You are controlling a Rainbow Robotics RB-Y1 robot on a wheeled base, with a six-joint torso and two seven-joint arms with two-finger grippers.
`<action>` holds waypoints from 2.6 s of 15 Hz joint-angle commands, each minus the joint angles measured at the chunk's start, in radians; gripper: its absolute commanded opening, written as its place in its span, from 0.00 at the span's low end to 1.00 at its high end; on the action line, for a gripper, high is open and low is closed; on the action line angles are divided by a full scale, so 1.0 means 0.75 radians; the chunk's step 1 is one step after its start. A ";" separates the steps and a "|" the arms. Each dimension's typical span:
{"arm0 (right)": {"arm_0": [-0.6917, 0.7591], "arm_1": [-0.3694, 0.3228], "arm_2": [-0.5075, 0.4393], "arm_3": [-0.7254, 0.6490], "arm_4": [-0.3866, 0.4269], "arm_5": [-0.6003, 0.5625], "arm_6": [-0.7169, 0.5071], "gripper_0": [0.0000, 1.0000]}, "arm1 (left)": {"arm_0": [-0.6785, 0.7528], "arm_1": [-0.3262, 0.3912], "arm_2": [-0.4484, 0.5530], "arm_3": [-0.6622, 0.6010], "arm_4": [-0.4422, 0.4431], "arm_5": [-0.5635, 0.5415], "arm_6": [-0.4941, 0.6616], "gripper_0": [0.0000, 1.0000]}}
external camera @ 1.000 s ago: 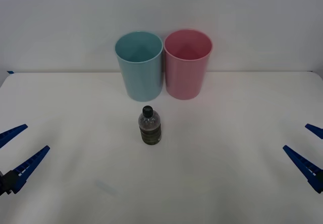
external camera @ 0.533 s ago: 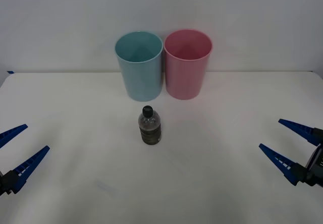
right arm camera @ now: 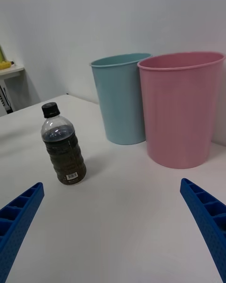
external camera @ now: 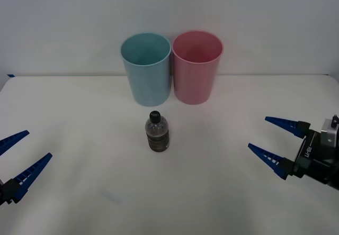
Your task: Grasp the object on the table and drop it into the matching bin: aluminum can to the light blue bin, PET bottle to the pink bin.
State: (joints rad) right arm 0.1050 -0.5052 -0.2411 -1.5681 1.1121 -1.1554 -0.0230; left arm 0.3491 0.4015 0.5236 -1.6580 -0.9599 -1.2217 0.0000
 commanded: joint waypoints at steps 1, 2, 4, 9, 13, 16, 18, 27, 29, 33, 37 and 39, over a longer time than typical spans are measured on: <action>-0.107 -0.059 0.070 0.088 -0.006 0.007 -0.008 1.00 | 0.000 0.000 0.000 0.000 0.000 0.000 0.000 1.00; -0.128 -0.075 0.101 0.103 -0.012 0.027 -0.012 1.00 | 0.000 0.000 0.000 0.000 0.000 0.000 0.000 1.00; -0.167 -0.110 0.199 0.113 -0.010 0.080 -0.014 1.00 | 0.000 0.000 0.000 0.000 0.000 0.000 0.000 1.00; -0.234 -0.106 0.454 0.113 -0.012 0.225 -0.004 1.00 | 0.000 0.000 0.000 0.000 0.000 0.000 0.000 1.00; -0.302 -0.024 0.624 0.113 0.043 0.356 0.006 1.00 | 0.000 0.000 0.000 0.000 0.000 0.000 0.000 1.00; -0.340 -0.016 0.722 0.113 0.053 0.459 0.008 1.00 | 0.000 0.000 0.000 0.000 0.000 0.000 0.000 1.00; -0.365 -0.030 0.786 0.113 0.057 0.522 0.002 1.00 | 0.000 0.000 0.000 0.000 0.000 0.000 0.000 1.00; -0.535 0.019 0.982 0.272 0.076 0.682 0.006 1.00 | 0.000 0.000 0.000 0.000 0.000 0.000 0.000 1.00; -0.578 0.052 1.019 0.317 0.090 0.698 0.004 1.00 | 0.000 0.000 0.000 0.000 0.000 0.000 0.000 1.00; -0.666 0.115 1.072 0.424 0.090 0.712 0.012 1.00 | 0.000 0.000 0.000 0.000 0.000 0.000 0.000 1.00; -0.764 0.193 1.109 0.553 0.098 0.739 0.020 1.00 | 0.000 0.000 0.000 0.000 0.000 0.000 0.000 1.00; -0.792 0.218 1.115 0.600 0.098 0.739 0.029 1.00 | 0.000 0.000 0.000 0.000 0.000 0.000 0.000 1.00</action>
State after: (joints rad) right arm -0.4827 -0.3484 0.5938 -1.1294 1.1857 -0.6012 -0.0040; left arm 0.3491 0.4014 0.5236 -1.6580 -0.9599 -1.2217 0.0000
